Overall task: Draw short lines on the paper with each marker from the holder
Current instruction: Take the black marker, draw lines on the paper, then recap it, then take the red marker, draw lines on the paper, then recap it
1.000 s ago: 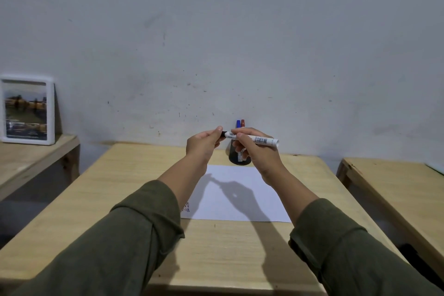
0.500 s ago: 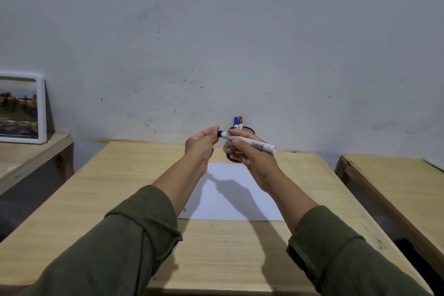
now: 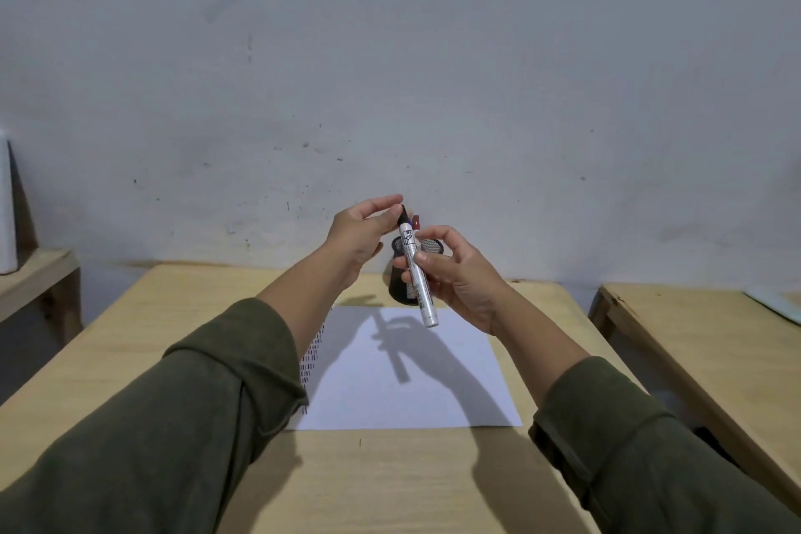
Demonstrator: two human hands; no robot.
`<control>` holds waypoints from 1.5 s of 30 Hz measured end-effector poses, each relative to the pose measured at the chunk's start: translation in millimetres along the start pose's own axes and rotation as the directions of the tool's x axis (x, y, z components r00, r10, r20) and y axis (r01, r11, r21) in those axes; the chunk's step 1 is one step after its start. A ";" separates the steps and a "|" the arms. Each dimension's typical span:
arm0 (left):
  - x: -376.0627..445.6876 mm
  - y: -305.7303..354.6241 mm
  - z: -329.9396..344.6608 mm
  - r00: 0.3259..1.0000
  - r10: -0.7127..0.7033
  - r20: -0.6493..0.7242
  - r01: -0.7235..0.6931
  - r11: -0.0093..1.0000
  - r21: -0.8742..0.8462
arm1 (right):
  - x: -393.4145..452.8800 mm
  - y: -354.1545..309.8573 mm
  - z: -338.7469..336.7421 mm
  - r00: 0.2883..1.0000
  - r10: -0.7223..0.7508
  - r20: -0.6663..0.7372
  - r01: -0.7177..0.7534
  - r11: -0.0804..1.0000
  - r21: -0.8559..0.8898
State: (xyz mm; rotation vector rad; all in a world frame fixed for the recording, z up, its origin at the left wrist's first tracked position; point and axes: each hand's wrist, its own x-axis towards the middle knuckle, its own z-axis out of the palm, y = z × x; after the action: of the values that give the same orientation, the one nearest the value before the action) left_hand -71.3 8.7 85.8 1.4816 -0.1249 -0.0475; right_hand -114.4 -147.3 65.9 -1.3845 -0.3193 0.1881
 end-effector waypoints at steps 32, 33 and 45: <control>93.3 -71.5 12.4 0.999 0.045 -0.027 -0.012 0.692 0.721 | 135.2 43.2 -79.0 0.945 -0.231 -0.232 -0.080 0.526 -0.847; 93.7 -72.0 12.5 0.999 0.041 -0.028 -0.008 0.693 0.720 | 135.7 44.1 -79.6 0.945 -0.234 -0.230 -0.079 0.517 -0.852; 93.7 -70.7 12.5 0.999 0.026 -0.039 0.009 0.703 0.712 | 143.6 53.2 -83.8 0.940 -0.277 -0.198 -0.066 0.423 -0.904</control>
State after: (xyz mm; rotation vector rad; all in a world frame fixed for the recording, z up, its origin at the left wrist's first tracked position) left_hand 23.5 -20.2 21.6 2.2707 -0.1175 0.0520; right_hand 51.5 -170.5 16.9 -2.4559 -0.2273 -0.4128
